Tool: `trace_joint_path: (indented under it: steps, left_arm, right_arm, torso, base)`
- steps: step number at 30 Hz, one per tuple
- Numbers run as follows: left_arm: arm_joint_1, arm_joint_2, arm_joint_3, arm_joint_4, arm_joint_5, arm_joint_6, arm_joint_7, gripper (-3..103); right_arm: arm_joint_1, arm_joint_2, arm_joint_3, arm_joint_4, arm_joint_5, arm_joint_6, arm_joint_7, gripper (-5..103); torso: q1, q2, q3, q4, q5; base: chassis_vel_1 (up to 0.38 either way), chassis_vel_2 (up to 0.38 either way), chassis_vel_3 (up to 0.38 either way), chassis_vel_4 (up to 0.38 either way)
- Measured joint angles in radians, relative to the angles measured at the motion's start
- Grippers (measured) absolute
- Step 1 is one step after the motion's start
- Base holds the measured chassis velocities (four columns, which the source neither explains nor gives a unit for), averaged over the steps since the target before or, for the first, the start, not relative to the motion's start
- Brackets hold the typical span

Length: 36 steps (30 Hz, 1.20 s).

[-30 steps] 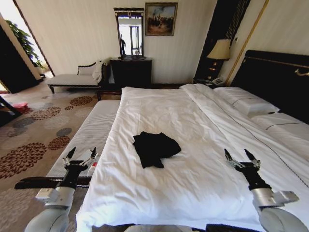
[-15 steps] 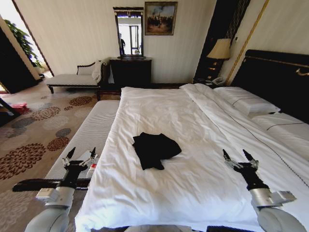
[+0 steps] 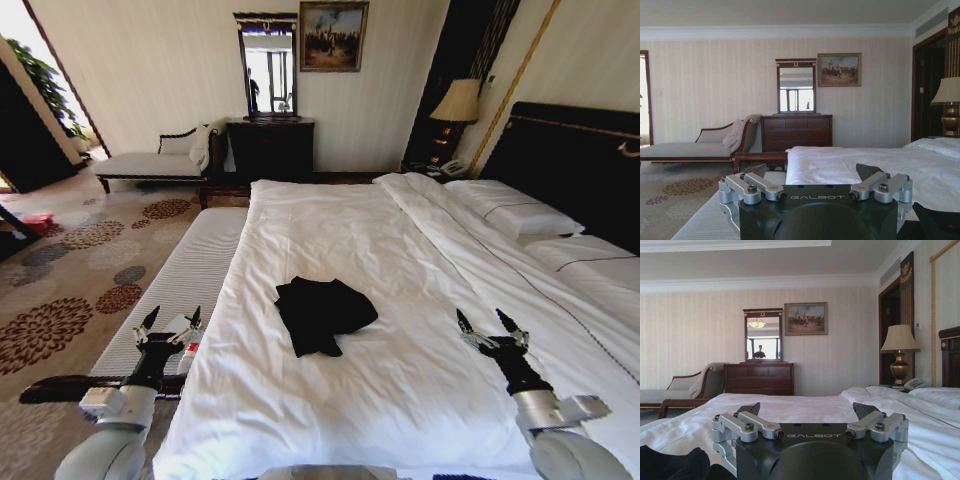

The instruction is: Fold the clothes on the bed.

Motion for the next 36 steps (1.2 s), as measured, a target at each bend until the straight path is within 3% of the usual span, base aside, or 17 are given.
trace_joint_path:
  steps: [9,14,23,30,32,36]
  left_arm:
    - [-0.091,0.065,0.061,0.027,-0.024,0.077,-0.027,100]
    - [-0.163,0.131,0.117,0.049,-0.079,0.122,-0.064,100]
    - [-0.34,0.29,0.316,0.153,-0.204,0.163,-0.113,100]
    - [-0.452,0.347,0.423,0.22,-0.259,0.177,-0.116,100]
    - [-0.527,0.377,0.481,0.271,-0.297,0.178,-0.091,100]
    - [-0.613,0.398,0.542,0.307,-0.363,0.183,-0.062,100]
  right_arm:
    - [0.049,-0.123,-0.103,0.017,0.01,-0.042,-0.01,100]
    - [0.117,-0.202,-0.184,0.0,0.082,-0.081,-0.018,100]
    - [0.249,-0.305,-0.3,-0.074,0.195,-0.145,-0.021,100]
    - [0.312,-0.364,-0.34,-0.119,0.256,-0.179,-0.02,100]
    - [0.396,-0.411,-0.414,-0.156,0.3,-0.212,-0.013,100]
    - [0.472,-0.437,-0.488,-0.199,0.31,-0.233,-0.009,100]
  torso:
    - [0.0,0.0,0.0,0.0,0.0]
    - [0.0,0.0,0.0,0.0001,-0.0001]
    - [0.0,0.0,0.0,0.0001,0.0001]
    - [0.0,0.0,0.0,-0.0004,0.0]
    - [0.0,0.0,0.0,0.0003,0.0]
    - [0.0,0.0,0.0,0.0,0.0]
  base:
    - [0.0,0.0,0.0,0.0]
    - [0.0,0.0,0.0,0.0]
    - [0.0,0.0,0.0,0.0]
    - [0.0,0.0,0.0,0.0]
    - [0.0,0.0,0.0,0.0]
    - [0.0,0.0,0.0,0.0]
